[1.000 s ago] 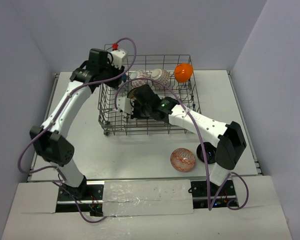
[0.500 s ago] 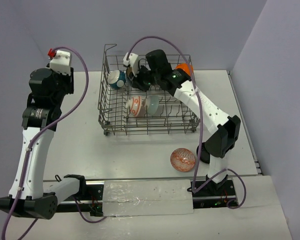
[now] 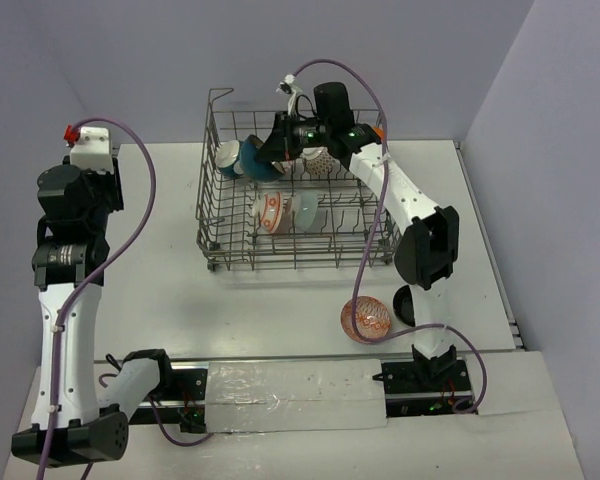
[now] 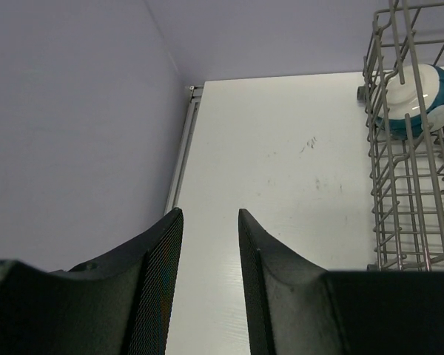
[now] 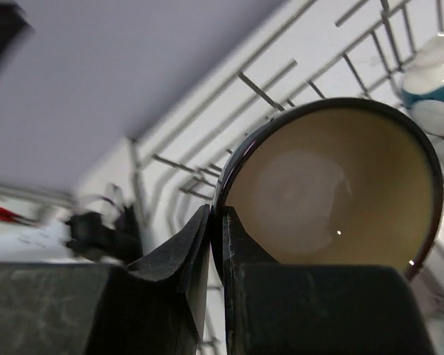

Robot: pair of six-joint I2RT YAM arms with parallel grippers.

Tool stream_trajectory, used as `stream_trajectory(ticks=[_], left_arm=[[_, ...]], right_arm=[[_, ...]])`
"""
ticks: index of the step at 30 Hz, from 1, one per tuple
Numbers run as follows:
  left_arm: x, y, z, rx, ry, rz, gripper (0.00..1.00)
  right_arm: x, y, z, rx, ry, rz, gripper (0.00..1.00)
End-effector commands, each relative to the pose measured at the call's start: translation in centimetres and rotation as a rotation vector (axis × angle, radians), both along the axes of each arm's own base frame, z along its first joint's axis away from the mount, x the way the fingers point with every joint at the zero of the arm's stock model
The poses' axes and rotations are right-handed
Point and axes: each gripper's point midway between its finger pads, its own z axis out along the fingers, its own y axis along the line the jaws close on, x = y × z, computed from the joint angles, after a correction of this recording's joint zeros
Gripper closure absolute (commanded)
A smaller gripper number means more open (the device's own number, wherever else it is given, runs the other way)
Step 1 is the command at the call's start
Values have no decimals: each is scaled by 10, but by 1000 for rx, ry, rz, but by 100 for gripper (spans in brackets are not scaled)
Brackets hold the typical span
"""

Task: Load the bowls into the dish rack
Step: Turn the bowl upside down over the dish rack.

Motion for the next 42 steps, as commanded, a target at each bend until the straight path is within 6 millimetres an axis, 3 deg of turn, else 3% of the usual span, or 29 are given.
stream_trajectory(ticks=[1, 2, 3, 4, 7, 8, 18, 24, 28, 37, 42], left_arm=[[-3, 2, -2, -32, -10, 6, 59], [-3, 3, -5, -36, -7, 12, 59], [-3, 3, -7, -38, -4, 9, 59], [-3, 3, -10, -40, 2, 9, 59], [-2, 4, -19, -52, 18, 13, 59], [-2, 4, -23, -57, 24, 13, 59], [-2, -1, -44, -82, 47, -8, 60], [-3, -4, -46, -98, 43, -23, 60], [-5, -8, -48, -111, 42, -37, 60], [-4, -10, -60, -137, 52, -38, 60], [-5, -7, -62, -158, 57, -25, 60]], right_arm=[[-19, 1, 81, 296, 73, 109, 100], [-17, -5, 103, 372, -15, 128, 100], [-14, -7, 96, 396, 33, 121, 100], [-17, -9, 111, 458, 65, 135, 100], [-8, -12, 110, 528, 232, 139, 100], [-7, -12, 110, 557, 212, 152, 100], [8, -1, 79, 557, 321, 70, 100], [9, 6, 59, 477, 281, -12, 100], [12, 12, 39, 457, 369, -50, 100], [19, 33, 31, 511, 421, -59, 100], [22, 45, 15, 541, 486, -44, 100]])
